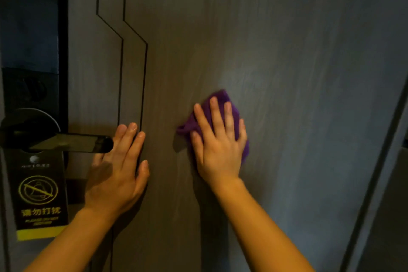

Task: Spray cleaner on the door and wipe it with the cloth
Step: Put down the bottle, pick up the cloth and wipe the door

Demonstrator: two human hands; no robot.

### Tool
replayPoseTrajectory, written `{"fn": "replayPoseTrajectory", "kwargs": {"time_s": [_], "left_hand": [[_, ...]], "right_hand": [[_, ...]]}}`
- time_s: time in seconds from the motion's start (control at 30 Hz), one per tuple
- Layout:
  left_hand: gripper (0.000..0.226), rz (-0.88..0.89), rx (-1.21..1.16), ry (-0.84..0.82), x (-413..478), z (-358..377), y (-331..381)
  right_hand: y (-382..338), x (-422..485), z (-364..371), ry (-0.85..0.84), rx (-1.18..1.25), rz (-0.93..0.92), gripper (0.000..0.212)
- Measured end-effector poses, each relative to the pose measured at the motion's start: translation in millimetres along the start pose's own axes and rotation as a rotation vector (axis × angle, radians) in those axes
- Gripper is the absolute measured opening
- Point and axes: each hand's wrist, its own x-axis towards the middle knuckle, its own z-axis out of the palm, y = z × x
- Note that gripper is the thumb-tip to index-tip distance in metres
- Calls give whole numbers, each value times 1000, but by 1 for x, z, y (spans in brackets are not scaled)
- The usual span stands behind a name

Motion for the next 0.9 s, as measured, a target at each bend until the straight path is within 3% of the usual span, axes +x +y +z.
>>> {"fn": "replayPoseTrajectory", "kwargs": {"time_s": [0.3,0.5,0.67,0.77,0.9], "left_hand": [[57,-27,-34,109,8,5,11],[57,-36,-86,184,80,-3,36],[58,-50,-51,197,91,0,38],[59,-51,-40,203,91,3,37],[59,-44,-37,198,90,2,36]], "right_hand": [[97,125,-42,110,17,237,59],[132,111,-40,225,122,722,59],[107,108,-35,296,221,1038,58],[76,119,-33,284,207,1006,60],[29,128,-30,221,125,767,64]]}}
